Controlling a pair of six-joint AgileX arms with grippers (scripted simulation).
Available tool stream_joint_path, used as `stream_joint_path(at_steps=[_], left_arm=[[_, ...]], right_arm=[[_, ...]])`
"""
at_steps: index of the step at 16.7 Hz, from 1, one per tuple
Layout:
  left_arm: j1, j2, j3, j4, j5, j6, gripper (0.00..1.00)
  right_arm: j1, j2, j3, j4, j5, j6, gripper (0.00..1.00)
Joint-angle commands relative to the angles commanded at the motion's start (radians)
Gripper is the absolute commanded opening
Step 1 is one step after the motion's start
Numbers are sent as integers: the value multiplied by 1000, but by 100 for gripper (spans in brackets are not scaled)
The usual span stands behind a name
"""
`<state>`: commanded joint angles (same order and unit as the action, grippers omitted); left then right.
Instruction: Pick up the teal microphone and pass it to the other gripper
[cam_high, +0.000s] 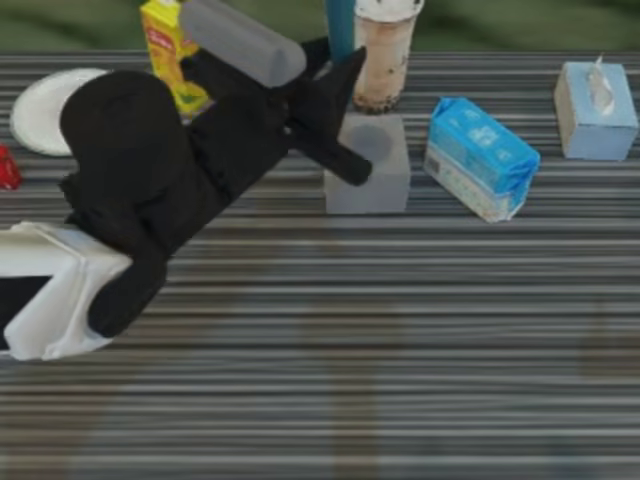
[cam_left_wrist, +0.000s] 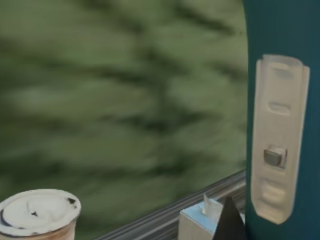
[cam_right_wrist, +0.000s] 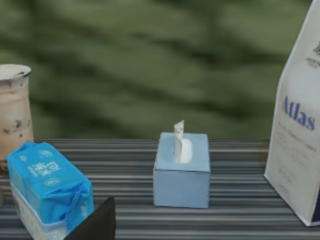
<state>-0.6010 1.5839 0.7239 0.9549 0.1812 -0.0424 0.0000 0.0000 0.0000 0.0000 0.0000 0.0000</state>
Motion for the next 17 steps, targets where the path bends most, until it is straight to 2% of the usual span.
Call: stream_joint_path(at_steps=[2, 13, 17], left_arm=[[-25, -12, -7, 7, -25, -5, 0], [-25, -12, -7, 7, -25, -5, 0], [-25, -12, -7, 7, -25, -5, 0]], right_arm=[[0, 0, 0, 0, 0, 0, 100], [1, 2, 1, 1, -1, 0, 100], [60, 110, 75, 41, -36, -12, 100]])
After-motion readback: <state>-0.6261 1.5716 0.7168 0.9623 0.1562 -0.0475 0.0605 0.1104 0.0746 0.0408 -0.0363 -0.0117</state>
